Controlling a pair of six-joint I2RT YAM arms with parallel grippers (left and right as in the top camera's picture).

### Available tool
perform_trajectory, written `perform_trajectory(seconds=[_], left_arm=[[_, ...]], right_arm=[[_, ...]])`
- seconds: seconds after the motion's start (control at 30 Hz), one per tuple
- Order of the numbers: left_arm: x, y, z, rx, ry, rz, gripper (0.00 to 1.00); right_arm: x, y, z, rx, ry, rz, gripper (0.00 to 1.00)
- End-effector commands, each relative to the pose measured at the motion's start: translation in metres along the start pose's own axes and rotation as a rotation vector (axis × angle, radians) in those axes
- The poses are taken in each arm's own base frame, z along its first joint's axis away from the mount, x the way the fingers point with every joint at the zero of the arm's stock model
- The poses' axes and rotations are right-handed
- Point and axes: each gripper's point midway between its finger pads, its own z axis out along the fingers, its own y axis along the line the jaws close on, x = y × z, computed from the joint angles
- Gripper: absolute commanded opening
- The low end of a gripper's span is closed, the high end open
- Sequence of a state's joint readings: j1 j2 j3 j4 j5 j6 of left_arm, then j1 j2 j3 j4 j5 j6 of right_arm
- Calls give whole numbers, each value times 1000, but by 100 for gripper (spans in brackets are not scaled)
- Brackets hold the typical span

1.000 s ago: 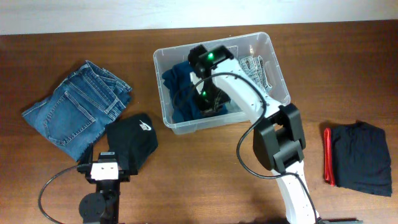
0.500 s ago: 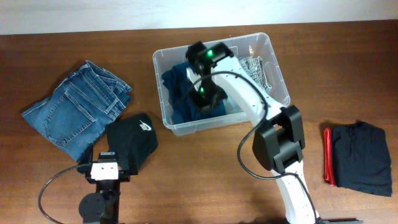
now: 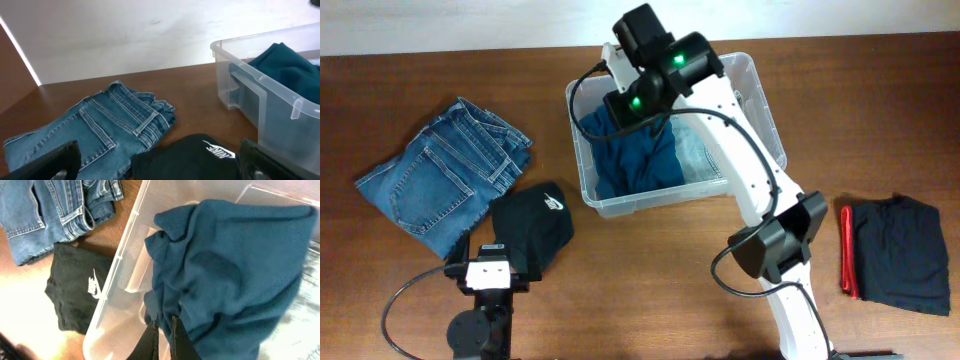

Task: Pack container
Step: 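Tuck the teal shirt edges into the bin with the right gripper, then press the teal shirt down once more and lift the right gripper out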

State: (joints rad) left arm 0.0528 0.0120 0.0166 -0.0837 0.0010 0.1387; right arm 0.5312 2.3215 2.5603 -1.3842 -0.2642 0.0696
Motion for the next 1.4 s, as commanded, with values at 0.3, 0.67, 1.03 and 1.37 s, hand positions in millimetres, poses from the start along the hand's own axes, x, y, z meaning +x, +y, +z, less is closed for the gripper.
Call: perform_trajectory(seconds=[0.3, 0.67, 1.03, 1.37], left_arm=[[2, -1, 0, 7, 0, 16, 100], [2, -1, 0, 7, 0, 16, 100], [2, -1, 0, 7, 0, 16, 100], [2, -1, 0, 7, 0, 16, 100]], right_arm=[[31, -13, 98, -17, 80, -11, 38], [50, -18, 138, -65, 69, -12, 93], [-59, 45, -49, -261, -347, -137, 99], [-41, -22, -157, -1, -421, -9, 93]])
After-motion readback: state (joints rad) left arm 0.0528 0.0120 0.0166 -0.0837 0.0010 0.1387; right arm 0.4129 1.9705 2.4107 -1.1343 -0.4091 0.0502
